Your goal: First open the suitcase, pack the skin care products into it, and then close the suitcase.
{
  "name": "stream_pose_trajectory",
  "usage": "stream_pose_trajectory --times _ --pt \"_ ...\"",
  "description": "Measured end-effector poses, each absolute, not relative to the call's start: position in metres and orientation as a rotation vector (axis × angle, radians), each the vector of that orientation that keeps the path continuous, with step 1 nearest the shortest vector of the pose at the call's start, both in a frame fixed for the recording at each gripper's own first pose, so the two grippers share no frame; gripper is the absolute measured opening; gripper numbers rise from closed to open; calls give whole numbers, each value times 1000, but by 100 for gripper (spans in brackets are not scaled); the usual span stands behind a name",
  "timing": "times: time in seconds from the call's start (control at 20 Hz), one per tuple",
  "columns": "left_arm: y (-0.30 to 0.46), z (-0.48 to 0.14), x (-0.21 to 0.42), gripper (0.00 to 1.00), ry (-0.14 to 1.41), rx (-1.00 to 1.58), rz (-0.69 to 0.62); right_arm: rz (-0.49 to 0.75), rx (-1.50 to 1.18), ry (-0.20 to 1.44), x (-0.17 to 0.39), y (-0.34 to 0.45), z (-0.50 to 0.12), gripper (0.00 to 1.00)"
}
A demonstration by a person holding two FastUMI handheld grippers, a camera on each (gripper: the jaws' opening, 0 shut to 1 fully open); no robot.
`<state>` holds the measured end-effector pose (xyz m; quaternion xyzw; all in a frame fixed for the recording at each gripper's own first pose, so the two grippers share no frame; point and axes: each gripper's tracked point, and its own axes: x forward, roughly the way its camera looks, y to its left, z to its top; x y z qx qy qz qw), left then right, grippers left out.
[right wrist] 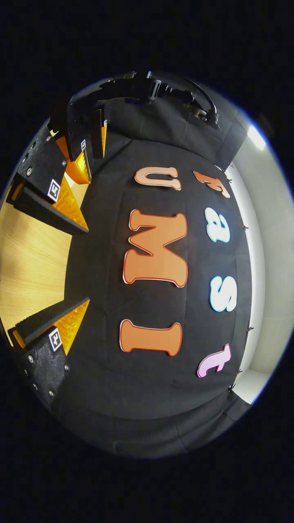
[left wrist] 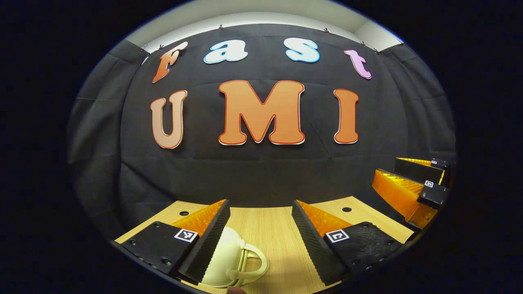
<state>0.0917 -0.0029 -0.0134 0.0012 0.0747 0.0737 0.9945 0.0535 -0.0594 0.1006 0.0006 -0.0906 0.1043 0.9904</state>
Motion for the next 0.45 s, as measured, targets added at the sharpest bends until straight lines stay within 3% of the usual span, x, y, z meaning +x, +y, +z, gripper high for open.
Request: stream_pose_trajectory --times 0.35,0.45 --pt "2 -6 79 98 147 7 58 154 3 -201 40 -50 109 96" --pt "6 1 76 97 113 24 32 143 -12 -228 33 -45 117 91"
